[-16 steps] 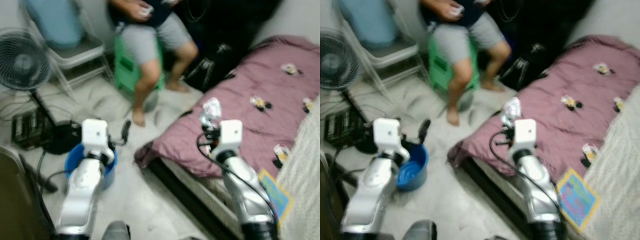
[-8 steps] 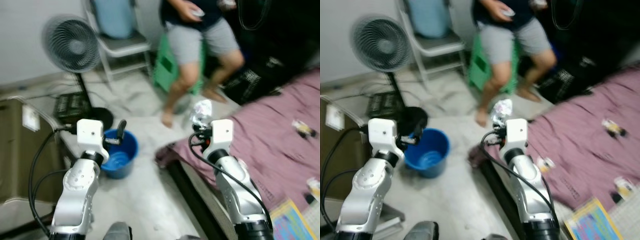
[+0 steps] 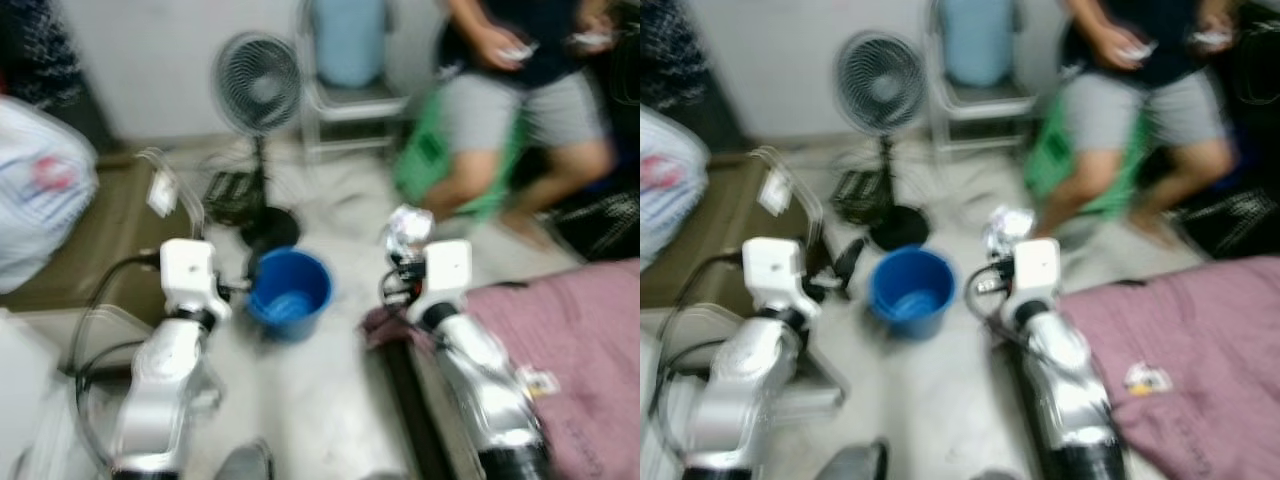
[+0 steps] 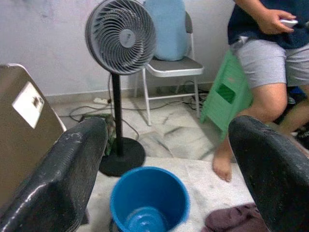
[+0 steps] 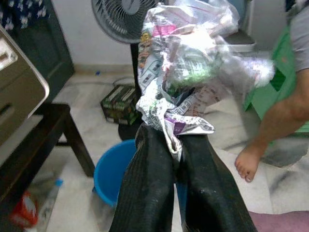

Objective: Clean up the room

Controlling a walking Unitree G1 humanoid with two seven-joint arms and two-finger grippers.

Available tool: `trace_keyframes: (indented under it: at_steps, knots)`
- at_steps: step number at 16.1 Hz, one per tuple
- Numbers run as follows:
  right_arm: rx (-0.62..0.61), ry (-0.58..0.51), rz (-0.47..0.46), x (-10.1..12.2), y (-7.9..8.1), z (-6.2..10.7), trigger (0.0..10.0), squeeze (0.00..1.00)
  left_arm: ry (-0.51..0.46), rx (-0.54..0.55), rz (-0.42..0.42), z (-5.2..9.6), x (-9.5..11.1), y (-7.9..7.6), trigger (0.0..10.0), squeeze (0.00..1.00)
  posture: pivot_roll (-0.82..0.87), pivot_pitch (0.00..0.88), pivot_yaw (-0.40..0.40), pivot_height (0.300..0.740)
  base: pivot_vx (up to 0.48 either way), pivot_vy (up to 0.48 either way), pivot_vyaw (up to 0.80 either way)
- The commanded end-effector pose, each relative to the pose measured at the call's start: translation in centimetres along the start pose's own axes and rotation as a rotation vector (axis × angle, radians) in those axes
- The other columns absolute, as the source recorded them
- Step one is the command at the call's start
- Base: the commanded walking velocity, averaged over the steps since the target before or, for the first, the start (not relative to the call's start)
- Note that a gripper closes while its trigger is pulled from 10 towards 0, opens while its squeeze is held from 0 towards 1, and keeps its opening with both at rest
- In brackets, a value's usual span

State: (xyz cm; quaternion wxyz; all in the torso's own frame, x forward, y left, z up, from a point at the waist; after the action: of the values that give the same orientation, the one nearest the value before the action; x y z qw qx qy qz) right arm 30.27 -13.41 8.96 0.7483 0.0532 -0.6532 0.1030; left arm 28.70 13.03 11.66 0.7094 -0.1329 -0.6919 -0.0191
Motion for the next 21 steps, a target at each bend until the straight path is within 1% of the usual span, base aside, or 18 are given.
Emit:
trace_keyframes:
  at_steps: [1,4,7,8,13,16,20,21]
  knots:
    - [0.01,-0.016,-0.008,0.5,0.2,-0.2,10.0,0.0,-0.006,-0.001,-0.006,0.1,0.3,0.4,10.0,0.0,-0.01,0.05,-0.072,0.74,0.0,0.0,0.8]
    - [0.014,-0.024,-0.003,0.6,0.3,-0.2,10.0,0.0,-0.011,-0.008,-0.002,0.2,0.3,0.3,10.0,0.0,-0.01,0.048,-0.073,0.74,0.0,0.0,0.0]
    - [0.014,-0.032,-0.008,0.7,0.3,-0.2,10.0,0.0,-0.014,-0.015,0.0,0.2,0.4,0.2,10.0,0.0,-0.01,0.048,-0.073,0.74,0.28,0.0,0.0]
    - [0.015,-0.051,-0.015,1.1,0.3,-0.2,10.0,0.0,-0.015,-0.017,-0.001,0.2,0.4,0.2,10.0,0.0,-0.01,0.048,-0.073,0.74,0.33,0.0,0.0]
    - [0.045,-0.076,-0.001,1.6,0.9,-0.3,10.0,0.0,-0.017,-0.021,-0.004,0.1,0.4,0.2,10.0,0.0,-0.01,0.048,-0.073,0.74,0.343,0.0,0.0]
    - [0.043,-0.075,-0.007,1.6,0.9,-0.3,10.0,0.0,-0.016,-0.02,-0.005,0.1,0.4,0.2,10.0,0.0,-0.01,0.045,-0.073,0.74,0.346,0.0,0.73]
    - [0.05,-0.075,-0.006,1.5,1.0,-0.3,10.0,0.0,-0.013,-0.015,-0.007,0.1,0.3,0.2,10.0,0.0,-0.01,0.047,-0.069,0.74,0.331,0.0,0.0]
    - [0.052,-0.077,-0.006,1.5,1.1,-0.3,10.0,0.0,-0.008,-0.004,-0.011,0.1,0.2,0.3,10.0,0.0,-0.01,0.048,-0.068,0.74,0.0,0.0,0.8]
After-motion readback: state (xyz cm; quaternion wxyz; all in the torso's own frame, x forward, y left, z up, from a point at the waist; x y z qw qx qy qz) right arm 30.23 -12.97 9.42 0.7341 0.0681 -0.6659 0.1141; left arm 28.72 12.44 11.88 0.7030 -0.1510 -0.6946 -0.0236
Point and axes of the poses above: a point about 5 cm out from each wrist's last joint towards the gripper, its own z axis pointing back from the gripper into the wrist, its own x axis along the axis of the wrist's last joint, y = z × x, the point moved 3 cm from there along -z, pointing out of the wrist towards the gripper, and after that the axes turned 6 degrees about z, right-handed, at the moved point
